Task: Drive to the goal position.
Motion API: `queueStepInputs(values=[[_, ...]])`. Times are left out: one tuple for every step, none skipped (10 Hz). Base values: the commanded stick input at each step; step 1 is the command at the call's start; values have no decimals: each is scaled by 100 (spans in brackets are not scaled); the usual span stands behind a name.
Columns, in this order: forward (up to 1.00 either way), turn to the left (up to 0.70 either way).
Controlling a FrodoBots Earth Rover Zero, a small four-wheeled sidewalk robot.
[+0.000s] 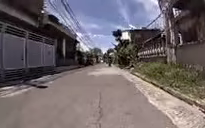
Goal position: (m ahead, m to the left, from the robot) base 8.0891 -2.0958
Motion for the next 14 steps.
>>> queueStepInputs(values=[[85, 0], [85, 0], [85, 0], [85, 0], [85, 0], [85, 0], [85, 0], [85, 0], [85, 0], [85, 0], [85, 0], [85, 0], [85, 0], [85, 0]])
